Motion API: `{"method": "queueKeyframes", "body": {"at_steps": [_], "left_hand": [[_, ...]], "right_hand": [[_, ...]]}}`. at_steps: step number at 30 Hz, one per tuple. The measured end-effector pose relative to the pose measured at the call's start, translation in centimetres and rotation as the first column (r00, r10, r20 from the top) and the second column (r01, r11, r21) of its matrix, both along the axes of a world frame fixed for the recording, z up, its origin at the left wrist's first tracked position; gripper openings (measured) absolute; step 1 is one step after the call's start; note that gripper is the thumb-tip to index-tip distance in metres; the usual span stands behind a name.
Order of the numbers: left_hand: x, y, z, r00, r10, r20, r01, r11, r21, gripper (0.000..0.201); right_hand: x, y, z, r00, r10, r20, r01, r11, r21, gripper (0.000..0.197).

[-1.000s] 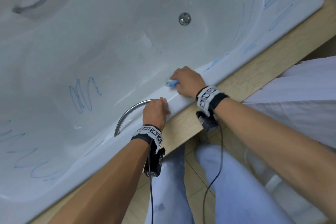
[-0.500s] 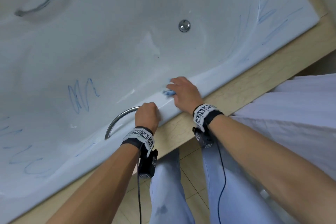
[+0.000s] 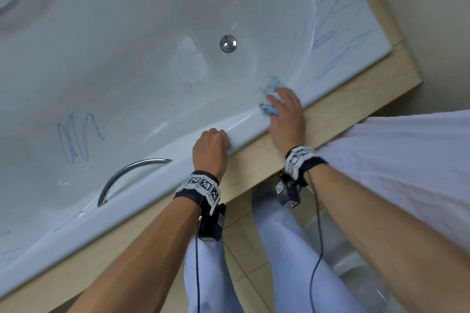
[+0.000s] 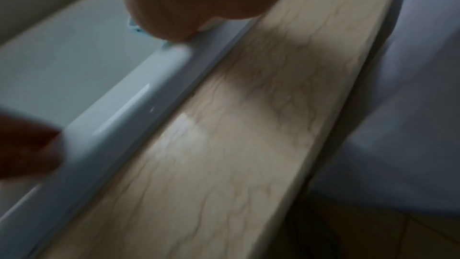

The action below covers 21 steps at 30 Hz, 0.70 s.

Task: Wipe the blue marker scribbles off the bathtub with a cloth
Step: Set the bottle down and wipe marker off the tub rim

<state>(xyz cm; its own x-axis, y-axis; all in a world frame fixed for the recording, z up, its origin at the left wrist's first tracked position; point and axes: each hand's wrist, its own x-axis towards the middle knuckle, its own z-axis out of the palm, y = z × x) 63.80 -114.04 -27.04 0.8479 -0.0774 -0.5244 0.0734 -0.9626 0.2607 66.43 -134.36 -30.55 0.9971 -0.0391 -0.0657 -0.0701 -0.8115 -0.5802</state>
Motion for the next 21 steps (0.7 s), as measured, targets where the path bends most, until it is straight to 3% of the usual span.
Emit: {"method": "queueKeyframes", "body": {"at_steps": [2,5,6,8,10,12,16,18,19,21], "left_hand": [[0.6,-1.5,0.0,1.000,-0.013,-0.002,0.013,1.000,0.018,0.011],[1.0,-2.8,0.2,0.999,-0.031,0.005,0.031,0.999,0.030,0.010],[1.1,-3.2,0.2,0.999,-0.040,0.005,0.040,0.999,0.022,0.011],[1.3,-3.7,0.2,0.998,-0.057,0.004,0.057,0.998,0.005,0.013],[1.6,-4.3,0.0,0.997,-0.081,0.014,0.082,0.997,-0.010,0.014],[2.2,-5.2,-0.1,0.993,-0.112,0.028,0.113,0.993,-0.033,0.013],[3.8,-8.1,-0.1,0.982,-0.181,0.055,0.183,0.982,-0.042,0.017],[4.6,-9.8,-0.1,0.978,-0.204,0.046,0.206,0.978,-0.038,0.018],[5.1,-10.5,-0.1,0.976,-0.215,0.031,0.216,0.976,-0.030,0.019],[6.0,-11.7,0.0,0.976,-0.219,-0.017,0.219,0.976,0.003,0.021]], "right_hand": [[-1.3,0.4,0.3,0.977,0.211,-0.009,-0.211,0.977,0.032,0.058],[-1.0,-3.2,0.0,0.822,0.569,0.014,-0.569,0.822,-0.013,0.065],[0.0,-4.9,-0.1,0.796,0.605,0.015,-0.604,0.796,-0.032,0.065],[2.9,-9.2,-0.5,0.894,0.448,0.016,-0.445,0.892,-0.077,0.059],[6.1,-14.2,-0.4,0.993,0.110,0.050,-0.101,0.982,-0.157,0.053],[7.9,-17.8,-0.2,0.985,-0.117,0.128,0.138,0.975,-0.176,0.052],[7.7,-16.3,-1.0,0.962,-0.206,0.179,0.225,0.970,-0.092,0.046],[5.8,-13.7,-1.1,0.988,-0.035,0.152,0.039,0.999,-0.024,0.046],[4.6,-12.9,-1.0,0.978,0.170,0.123,-0.166,0.985,-0.043,0.051],[3.5,-13.6,-0.7,0.833,0.544,0.104,-0.532,0.838,-0.126,0.066]]}}
